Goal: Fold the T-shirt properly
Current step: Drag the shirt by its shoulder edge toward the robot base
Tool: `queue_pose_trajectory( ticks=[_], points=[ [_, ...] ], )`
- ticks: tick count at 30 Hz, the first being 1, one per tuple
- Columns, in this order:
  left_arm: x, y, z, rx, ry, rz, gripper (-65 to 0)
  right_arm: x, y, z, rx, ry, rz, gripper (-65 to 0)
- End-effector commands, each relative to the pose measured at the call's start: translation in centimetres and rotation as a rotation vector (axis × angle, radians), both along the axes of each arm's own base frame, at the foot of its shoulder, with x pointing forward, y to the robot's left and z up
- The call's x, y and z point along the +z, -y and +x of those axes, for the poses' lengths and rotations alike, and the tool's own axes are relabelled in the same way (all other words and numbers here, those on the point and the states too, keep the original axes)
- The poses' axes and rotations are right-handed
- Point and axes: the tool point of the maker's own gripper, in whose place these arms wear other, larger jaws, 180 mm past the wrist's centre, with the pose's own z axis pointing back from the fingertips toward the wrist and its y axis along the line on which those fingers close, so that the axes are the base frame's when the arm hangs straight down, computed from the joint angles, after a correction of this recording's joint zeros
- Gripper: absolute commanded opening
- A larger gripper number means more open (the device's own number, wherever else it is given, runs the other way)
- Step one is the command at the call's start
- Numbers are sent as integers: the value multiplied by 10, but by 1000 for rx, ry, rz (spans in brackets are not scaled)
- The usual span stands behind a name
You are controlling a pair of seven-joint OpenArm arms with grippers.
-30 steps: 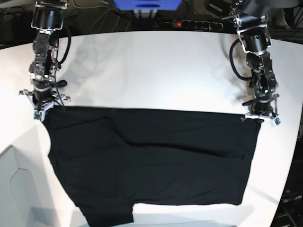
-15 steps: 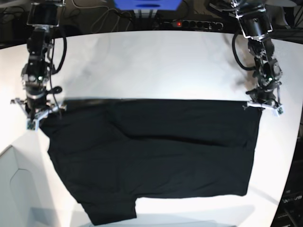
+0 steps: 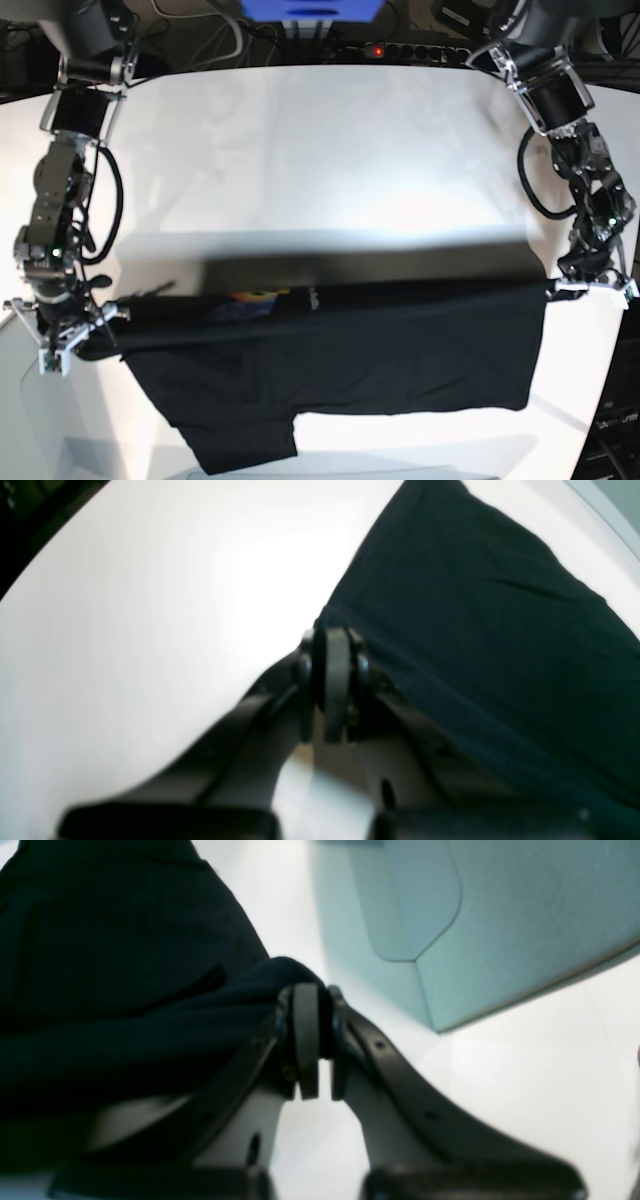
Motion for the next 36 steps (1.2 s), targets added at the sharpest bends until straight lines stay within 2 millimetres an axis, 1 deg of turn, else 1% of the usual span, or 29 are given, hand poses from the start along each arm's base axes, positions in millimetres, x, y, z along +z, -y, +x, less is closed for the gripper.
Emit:
queue_pose_trajectory(
  ticks=[1, 6, 8, 15, 18, 19, 23, 26, 28, 32, 36],
  points=[
    [12, -10, -1, 11, 27, 36, -650, 5, 5, -4, -1, 23, -29, -650],
    [-23, -9, -32, 8, -66, 37, -650, -22, -2, -35, 27, -14, -42, -650],
    [-34, -9, -43, 8, -97, 36, -650, -28, -4, -44, 35, -25, -47, -650],
    [-62, -9, -76, 8, -188, 36, -650, -50, -8, -80, 55, -96, -70, -650],
    [-74, -9, -92, 7, -228, 36, -650, -68, -8, -99, 56, -154, -71, -650],
    [-77, -9, -98, 6, -242, 37, -650, -74, -4, -108, 45, -174, -72, -650],
    [-78, -6, -114, -11, -263, 63, -650, -88, 15, -135, -7, -231, -76, -650],
    [-75, 9, -122, -32, -252, 66, -650, -98, 25, -155, -32, -277, -81, -650],
    [-72, 14, -132, -49, -257, 85, -650, -104, 32, -169, -51, -305, -85, -650],
    [-74, 31, -154, -71, -273, 82, -650, -115, 36, -191, -62, -362, -90, -650],
    [-83, 41, -180, -80, -320, 75, -650, -129, 38, -219, -64, -433, -94, -650]
  ],
)
